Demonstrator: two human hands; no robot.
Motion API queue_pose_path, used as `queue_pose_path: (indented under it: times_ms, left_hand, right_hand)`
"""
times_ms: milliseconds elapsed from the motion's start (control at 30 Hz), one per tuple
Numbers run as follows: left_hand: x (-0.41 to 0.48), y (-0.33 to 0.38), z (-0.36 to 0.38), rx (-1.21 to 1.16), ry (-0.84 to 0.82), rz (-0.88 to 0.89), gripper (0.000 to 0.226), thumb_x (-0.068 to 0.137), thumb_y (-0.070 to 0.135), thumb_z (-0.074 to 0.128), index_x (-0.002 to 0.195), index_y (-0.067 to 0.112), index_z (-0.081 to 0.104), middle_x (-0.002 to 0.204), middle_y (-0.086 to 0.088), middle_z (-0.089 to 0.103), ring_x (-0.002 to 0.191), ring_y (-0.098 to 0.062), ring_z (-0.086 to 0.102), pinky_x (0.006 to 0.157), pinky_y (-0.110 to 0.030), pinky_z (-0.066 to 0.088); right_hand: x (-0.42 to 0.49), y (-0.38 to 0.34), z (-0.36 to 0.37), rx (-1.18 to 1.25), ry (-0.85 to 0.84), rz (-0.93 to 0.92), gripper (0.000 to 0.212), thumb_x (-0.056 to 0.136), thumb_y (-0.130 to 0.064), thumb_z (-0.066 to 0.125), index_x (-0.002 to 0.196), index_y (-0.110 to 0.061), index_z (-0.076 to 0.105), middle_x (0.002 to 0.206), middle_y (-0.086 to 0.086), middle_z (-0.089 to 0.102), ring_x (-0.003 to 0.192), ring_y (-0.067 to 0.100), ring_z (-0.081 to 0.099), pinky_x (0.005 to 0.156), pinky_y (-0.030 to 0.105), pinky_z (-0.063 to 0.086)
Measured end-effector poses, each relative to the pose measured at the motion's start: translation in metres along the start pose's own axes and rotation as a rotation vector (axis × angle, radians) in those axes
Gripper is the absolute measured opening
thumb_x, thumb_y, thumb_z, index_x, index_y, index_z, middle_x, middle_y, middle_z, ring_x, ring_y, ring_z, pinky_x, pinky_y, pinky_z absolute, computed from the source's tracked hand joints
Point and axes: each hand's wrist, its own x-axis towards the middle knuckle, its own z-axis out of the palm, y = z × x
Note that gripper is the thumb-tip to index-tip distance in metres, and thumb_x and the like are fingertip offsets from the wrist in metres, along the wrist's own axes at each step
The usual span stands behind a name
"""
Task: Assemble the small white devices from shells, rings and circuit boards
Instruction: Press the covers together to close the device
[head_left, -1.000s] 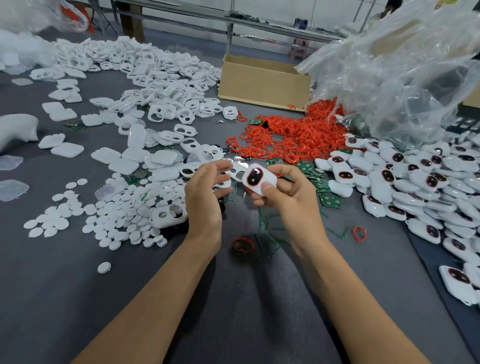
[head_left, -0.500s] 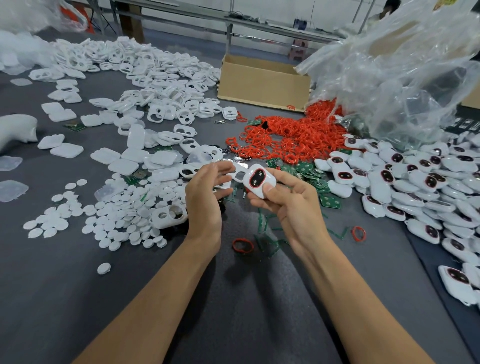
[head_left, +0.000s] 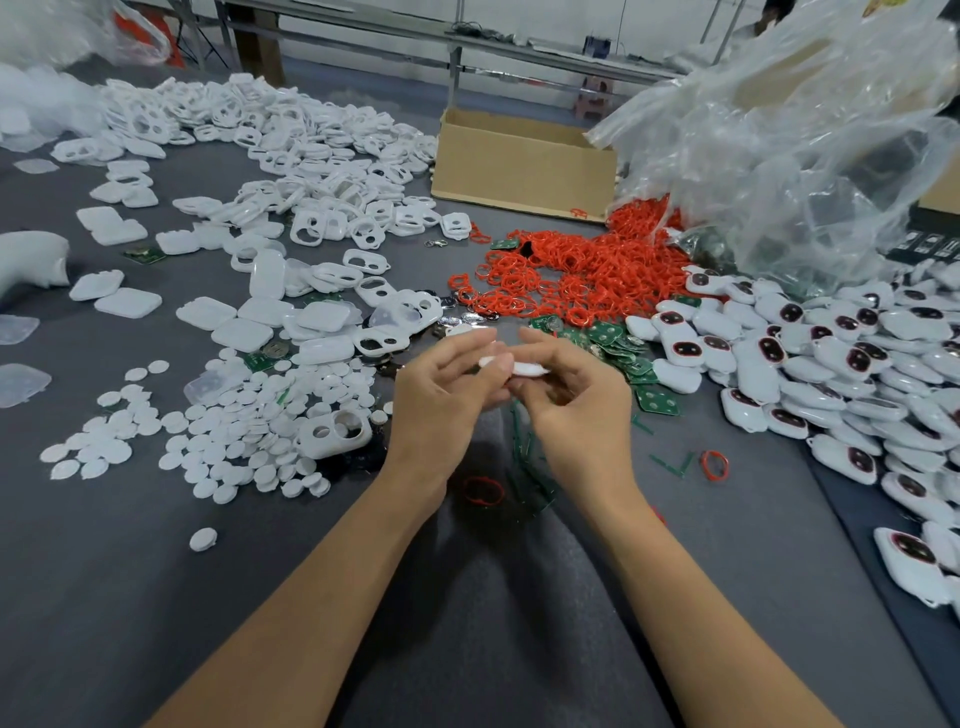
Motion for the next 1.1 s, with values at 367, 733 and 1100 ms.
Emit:
queue_pose_path:
  times_ms: [367, 733, 1100]
  left_hand:
    - [0.002, 0.004, -0.003, -0.119, -0.050, -0.017, 0.047, 0.087, -0.021, 0.050, 0.122, 0.009, 0.059, 0.116, -0.012, 0.070, 0.097, -0.015, 0.068, 0.081, -0.020, 0.053]
    - [0.004, 0.002, -0.005, -0.175, -0.100, 0.009, 0.042, 0.091, -0.017, 0.047, 0.118, 0.011, 0.062, 0.113, -0.005, 0.073, 0.102, -0.016, 0.068, 0.081, -0.019, 0.053]
    - [-0.004, 0.001, 0.008, 0.106, -0.039, 0.159, 0.021, 0.091, -0.003, 0.058, 0.108, 0.007, 0.067, 0.109, -0.002, 0.071, 0.105, -0.008, 0.066, 0.089, -0.016, 0.047]
  right_hand:
    - [0.000, 0.006, -0.001, -0.183, -0.036, -0.158, 0.044, 0.074, 0.001, 0.075, 0.112, -0.016, 0.060, 0.102, -0.021, 0.064, 0.097, -0.008, 0.061, 0.087, 0.012, 0.047]
    - [0.002, 0.006, -0.005, -0.343, -0.016, -0.175, 0.027, 0.079, -0.028, 0.076, 0.105, -0.026, 0.071, 0.079, -0.005, 0.069, 0.069, 0.013, 0.060, 0.070, 0.031, 0.052]
    - [0.001, 0.001, -0.008, -0.221, -0.008, 0.148, 0.020, 0.072, -0.025, 0.076, 0.080, -0.016, 0.060, 0.053, -0.013, 0.060, 0.047, 0.001, 0.053, 0.049, 0.016, 0.038]
